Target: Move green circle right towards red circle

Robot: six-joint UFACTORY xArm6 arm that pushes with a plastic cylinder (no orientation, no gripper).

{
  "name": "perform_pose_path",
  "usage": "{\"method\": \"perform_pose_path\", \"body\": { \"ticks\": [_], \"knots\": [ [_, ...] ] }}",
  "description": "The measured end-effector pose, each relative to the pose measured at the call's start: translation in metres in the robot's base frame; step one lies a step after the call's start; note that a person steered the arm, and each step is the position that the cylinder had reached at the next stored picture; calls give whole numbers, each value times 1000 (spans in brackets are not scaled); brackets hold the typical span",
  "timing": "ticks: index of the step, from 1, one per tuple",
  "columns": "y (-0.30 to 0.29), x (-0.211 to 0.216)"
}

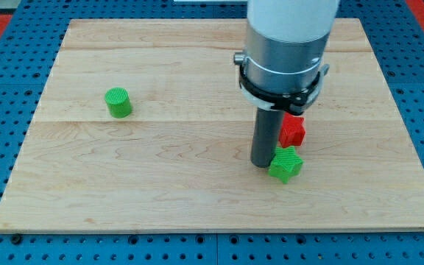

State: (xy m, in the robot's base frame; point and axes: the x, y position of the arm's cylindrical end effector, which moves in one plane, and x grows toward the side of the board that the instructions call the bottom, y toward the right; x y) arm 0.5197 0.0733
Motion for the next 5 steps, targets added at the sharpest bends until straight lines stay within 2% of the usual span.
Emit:
{"method": "perform_pose_path", "body": {
  "ticks": [1, 3, 4, 5],
  "knots": [
    [-9, -12],
    [-146, -104],
    [-185, -161],
    [-266, -192]
  ]
}}
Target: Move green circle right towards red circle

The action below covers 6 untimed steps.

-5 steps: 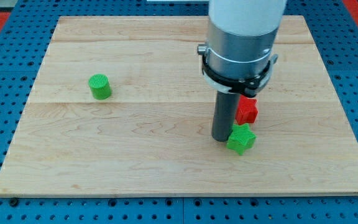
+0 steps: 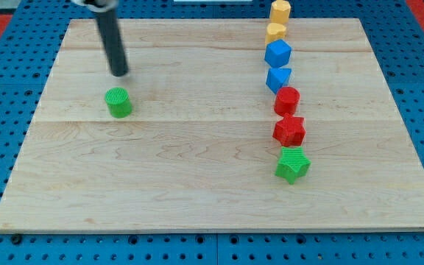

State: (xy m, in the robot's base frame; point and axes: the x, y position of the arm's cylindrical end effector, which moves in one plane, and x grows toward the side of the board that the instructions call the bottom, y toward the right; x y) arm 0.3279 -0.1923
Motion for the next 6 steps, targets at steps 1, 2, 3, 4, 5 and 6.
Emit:
{"method": "perform_pose_path", "body": {
  "ticks": [1, 2, 3, 4, 5, 6],
  "knots": [
    [-26, 19],
    [-9, 58],
    [12, 91],
    [70, 107],
    [66, 79],
    [76, 64]
  ]
}}
